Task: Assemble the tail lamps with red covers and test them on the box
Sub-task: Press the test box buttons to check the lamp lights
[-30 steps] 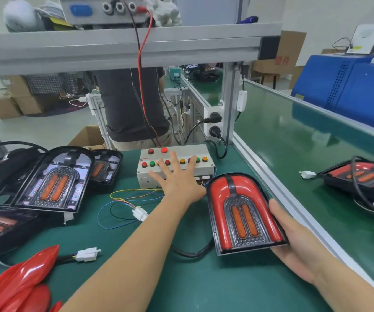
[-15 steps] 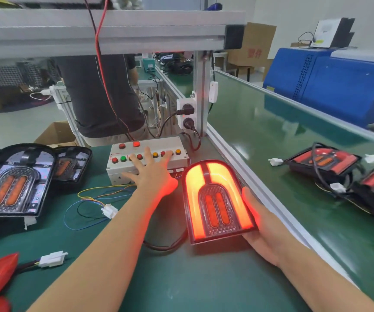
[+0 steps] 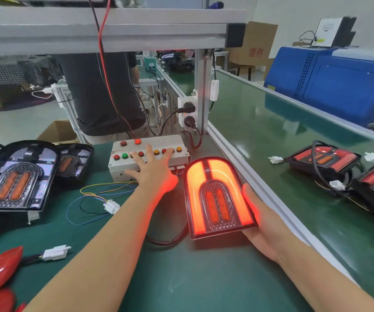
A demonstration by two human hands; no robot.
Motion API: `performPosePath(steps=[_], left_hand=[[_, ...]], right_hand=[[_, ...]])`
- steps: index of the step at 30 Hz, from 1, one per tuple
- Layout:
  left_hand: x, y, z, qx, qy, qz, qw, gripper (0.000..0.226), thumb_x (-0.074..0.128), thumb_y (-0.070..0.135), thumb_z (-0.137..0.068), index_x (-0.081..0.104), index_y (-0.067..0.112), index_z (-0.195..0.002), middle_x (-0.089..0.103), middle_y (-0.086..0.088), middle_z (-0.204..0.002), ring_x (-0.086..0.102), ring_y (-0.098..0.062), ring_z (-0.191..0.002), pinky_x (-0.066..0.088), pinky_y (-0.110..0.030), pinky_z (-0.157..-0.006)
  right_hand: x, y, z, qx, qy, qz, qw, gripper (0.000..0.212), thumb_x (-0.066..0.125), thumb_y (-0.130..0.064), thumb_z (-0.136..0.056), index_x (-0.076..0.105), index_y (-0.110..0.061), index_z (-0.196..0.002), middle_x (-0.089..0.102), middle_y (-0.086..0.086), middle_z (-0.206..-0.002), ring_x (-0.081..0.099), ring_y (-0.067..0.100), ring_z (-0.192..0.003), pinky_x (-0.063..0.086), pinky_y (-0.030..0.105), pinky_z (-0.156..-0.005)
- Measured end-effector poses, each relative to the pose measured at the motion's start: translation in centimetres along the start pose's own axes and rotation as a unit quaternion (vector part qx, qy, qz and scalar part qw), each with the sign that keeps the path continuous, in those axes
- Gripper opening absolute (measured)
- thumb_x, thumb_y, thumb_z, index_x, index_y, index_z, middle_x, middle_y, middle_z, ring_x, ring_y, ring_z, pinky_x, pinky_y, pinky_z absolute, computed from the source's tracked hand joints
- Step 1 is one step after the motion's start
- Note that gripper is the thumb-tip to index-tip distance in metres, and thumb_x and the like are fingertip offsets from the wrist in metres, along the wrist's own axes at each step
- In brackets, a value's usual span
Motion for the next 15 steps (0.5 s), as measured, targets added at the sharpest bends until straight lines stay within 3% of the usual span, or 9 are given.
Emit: performPosePath(steps=[5,15], left_hand=[[-0.01,-0.03,0.12,0.002,0.001,0.001,1.000,0.084,0.055,0.015,-0.078,0.014,0.052,-0.141,-0.012,-0.003,-0.157,-0.015,-0.045,-0.140,0.006,-0.075,-0.101],[0.06,-0.02,0.13,0.001,-0.010,-0.013,1.000,0.085,0.054,0.018,-0.078,0.010,0.053,-0.142,-0.014,-0.001,-0.158,-0.017,-0.044,-0.140,0.005,-0.075,-0.102]], right_hand=[[-0.13,0.24,-0.12,0.001,0.004,0.007,1.000,0.037,0.047,-0.051,-0.087,0.076,-0.033,-0.101,0.073,0.005,-0.111,0.069,0.019,-0.103,0.049,0.037,-0.095],[0.04,0.16,-0.01,0.006,0.012,0.009,1.000,0.038,0.048,-0.052,-0.084,0.077,-0.032,-0.098,0.074,0.006,-0.109,0.070,0.018,-0.100,0.048,0.034,-0.092]])
Point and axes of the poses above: each hand's wrist, its own z-axis away from the middle knuckle, its own x-axis out of the palm, y = z × x, the point moved 5 cm from there along -z, towards the middle knuckle
